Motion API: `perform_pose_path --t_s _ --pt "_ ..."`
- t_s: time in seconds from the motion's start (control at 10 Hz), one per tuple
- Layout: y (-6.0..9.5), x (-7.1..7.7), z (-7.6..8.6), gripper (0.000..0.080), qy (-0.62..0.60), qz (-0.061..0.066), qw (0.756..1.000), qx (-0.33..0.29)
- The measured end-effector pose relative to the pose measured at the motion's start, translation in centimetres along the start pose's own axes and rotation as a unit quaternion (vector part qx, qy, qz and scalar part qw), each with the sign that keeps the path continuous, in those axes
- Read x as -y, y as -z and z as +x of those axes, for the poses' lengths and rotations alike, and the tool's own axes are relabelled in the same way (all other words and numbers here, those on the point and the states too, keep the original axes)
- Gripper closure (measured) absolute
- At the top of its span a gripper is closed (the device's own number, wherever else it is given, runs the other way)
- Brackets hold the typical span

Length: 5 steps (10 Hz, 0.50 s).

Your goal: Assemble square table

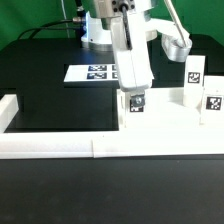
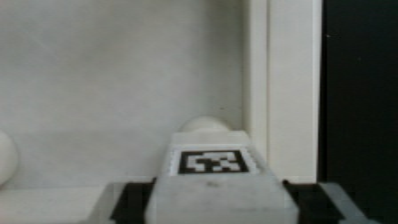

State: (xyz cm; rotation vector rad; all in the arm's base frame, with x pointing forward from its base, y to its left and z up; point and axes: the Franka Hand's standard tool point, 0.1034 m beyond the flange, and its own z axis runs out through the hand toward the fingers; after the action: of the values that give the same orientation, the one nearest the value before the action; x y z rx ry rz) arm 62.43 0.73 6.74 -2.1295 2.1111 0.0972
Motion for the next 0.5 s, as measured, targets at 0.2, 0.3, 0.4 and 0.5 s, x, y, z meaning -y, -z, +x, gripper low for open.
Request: perform_pose_path --t_s 0.2,0.3,0.4,0.5 --pt "-0.07 -0.01 -0.07 0.0172 0.181 -0.002 0.984 -0.005" --pt "-0.19 0.05 -0.31 0.0172 0.29 -0.002 0.957 -0.006" --pt "-0.19 0.05 -0.25 0.0156 0.295 -0.002 0.955 -0.005" --pt "-0.19 0.05 -0.2 0.0151 0.321 -0.002 0.947 -0.006"
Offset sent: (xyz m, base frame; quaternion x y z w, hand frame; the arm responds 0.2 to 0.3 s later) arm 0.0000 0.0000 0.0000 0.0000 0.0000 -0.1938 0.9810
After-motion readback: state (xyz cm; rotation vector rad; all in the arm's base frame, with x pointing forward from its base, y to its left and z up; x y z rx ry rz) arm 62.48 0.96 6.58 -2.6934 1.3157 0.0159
